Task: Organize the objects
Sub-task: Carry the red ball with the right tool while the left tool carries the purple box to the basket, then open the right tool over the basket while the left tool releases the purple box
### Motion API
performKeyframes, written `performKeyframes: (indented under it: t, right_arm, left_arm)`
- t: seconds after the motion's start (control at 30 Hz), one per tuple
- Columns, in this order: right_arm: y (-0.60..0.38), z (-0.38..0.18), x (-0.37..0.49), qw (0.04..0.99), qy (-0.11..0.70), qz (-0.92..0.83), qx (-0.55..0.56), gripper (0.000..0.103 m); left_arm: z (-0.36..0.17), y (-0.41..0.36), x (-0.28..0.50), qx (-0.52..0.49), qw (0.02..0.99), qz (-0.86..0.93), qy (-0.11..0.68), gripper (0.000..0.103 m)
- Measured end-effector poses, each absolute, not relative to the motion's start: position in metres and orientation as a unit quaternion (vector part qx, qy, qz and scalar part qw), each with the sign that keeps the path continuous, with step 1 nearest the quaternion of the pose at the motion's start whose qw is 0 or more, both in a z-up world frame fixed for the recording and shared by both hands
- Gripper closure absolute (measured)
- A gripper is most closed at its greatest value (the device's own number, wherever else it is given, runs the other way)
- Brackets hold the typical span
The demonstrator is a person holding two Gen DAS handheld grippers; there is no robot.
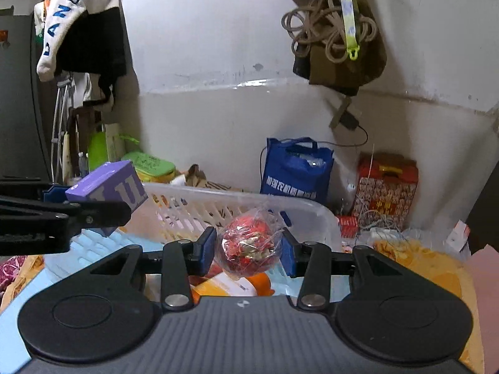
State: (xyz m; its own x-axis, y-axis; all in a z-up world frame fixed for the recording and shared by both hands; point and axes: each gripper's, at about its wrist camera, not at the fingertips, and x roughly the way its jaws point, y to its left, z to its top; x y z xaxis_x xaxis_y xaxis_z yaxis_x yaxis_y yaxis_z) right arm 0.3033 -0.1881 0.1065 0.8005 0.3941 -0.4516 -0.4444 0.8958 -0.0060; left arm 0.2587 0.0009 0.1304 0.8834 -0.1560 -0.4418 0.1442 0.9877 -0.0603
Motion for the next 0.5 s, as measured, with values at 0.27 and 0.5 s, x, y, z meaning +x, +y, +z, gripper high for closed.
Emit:
performKeyframes:
  t: [0.27,0.5]
  right_arm:
    - [-0.205,0.111,0.287,0.959,0.183,0.211,-0.039,0.0]
    - [-0.216,0.113,0.258,0.956,0.172,0.237,-0.015,0.0]
  left_arm:
    - [0.119,0.008,0.255,-0.022,0.979,-0.059,0.193,0.007]
    - [0.119,0.023,0.206,-0.056,0.987,-0.046,0.143,0.002]
